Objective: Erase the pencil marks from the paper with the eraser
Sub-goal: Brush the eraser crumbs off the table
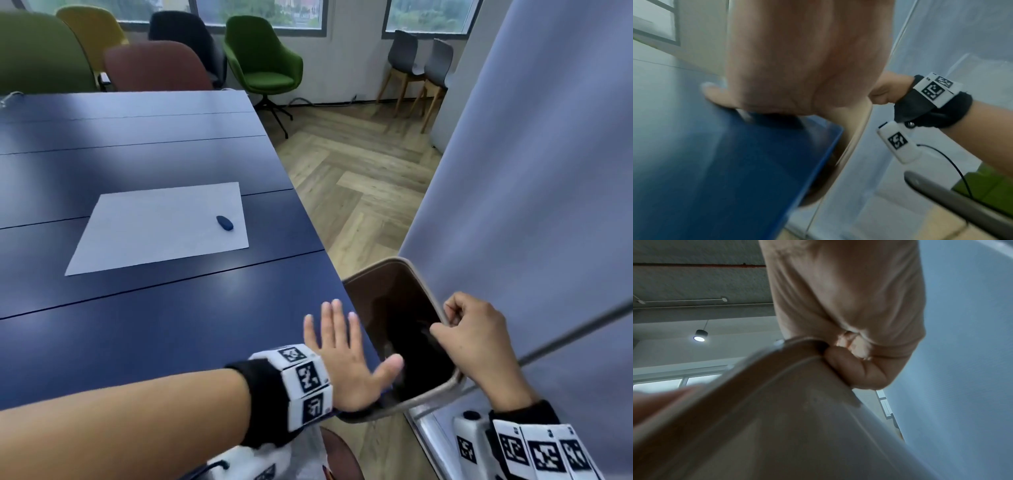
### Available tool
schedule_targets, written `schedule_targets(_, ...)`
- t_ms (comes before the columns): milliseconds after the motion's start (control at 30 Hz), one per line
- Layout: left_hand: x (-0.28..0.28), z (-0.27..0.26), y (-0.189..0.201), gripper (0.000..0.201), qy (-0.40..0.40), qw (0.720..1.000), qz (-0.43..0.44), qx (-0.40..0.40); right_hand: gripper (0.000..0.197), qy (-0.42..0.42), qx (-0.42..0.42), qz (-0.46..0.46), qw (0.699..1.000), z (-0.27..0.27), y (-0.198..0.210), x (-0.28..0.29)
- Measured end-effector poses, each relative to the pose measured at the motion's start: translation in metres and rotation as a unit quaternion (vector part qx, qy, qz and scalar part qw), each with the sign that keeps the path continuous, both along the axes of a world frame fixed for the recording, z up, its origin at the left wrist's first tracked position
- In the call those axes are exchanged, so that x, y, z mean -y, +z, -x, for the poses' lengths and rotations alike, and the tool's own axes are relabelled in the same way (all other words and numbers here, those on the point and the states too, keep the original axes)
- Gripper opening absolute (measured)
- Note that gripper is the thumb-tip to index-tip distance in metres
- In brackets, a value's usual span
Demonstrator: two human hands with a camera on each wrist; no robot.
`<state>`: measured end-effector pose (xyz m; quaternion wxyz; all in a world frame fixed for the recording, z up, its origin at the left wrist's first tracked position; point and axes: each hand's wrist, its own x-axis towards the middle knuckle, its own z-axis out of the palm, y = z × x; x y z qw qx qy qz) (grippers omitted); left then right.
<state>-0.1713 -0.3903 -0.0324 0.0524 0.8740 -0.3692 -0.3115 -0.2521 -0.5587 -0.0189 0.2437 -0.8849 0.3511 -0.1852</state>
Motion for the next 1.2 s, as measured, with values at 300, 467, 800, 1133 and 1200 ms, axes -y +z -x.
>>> schedule_targets(300, -0.01, -0.072, 0.042, 0.078, 0.079, 0.983, 0.159, -0.039, 0.029, -0.004, -0.011, -0.003, 1.0, 0.003, -0.001, 0.007)
schedule_targets(467, -0.108, -0.109, 0.005, 0.096, 0.212, 0.972, -0.063, 0.085, 0.032, -0.011, -0.014, -0.013, 1.0, 0.003, -0.004, 0.005)
schedule_targets(800, 0.016, -0.015, 0.033, 0.099, -0.06, 0.989, 0.042, -0.126, 0.034, 0.0, -0.008, -0.025, 1.0, -0.004, -0.008, 0.005)
schedule_targets(1133, -0.04, -0.119, 0.038, 0.095, -0.028, 0.992, -0.099, 0.067, 0.026, -0.041, -0.092, -0.238, 0.966, 0.004, -0.073, 0.06)
schedule_targets(1200, -0.043, -0.123, 0.03, 0.102, -0.062, 0.987, -0.115, 0.093, 0.028, -0.072, -0.123, -0.269, 0.953, 0.002, -0.106, 0.073)
